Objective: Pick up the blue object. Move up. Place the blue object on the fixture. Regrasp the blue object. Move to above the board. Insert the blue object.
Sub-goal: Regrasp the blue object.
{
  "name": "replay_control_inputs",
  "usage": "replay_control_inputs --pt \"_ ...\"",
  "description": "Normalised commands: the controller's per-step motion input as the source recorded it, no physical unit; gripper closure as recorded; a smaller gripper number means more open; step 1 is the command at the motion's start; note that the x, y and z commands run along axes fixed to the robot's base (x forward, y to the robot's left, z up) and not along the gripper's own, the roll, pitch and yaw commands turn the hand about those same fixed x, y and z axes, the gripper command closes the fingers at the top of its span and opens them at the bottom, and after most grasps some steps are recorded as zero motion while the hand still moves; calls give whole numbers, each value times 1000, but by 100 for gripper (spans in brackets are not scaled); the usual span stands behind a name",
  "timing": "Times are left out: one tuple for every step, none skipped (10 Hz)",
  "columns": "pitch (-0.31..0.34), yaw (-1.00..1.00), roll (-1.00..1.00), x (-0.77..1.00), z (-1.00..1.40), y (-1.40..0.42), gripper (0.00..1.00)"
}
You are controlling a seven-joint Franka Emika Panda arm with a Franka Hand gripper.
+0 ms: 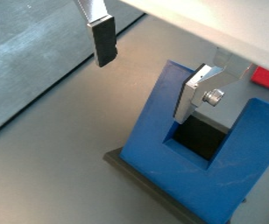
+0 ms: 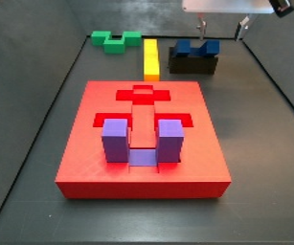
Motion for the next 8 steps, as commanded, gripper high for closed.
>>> replay_control_inputs --pt "-149 0 674 -149 0 -69 0" --pt "-106 0 651 -151 6 -123 0" --pt "-80 0 754 -146 3 -234 0" --pt "-43 0 789 -123 0 -277 0" --pt "-9 0 786 0 20 -320 0" --pt "-11 20 740 0 0 -289 0" --pt "-20 37 794 0 0 -194 0" --pt "0 40 894 0 0 -154 0"
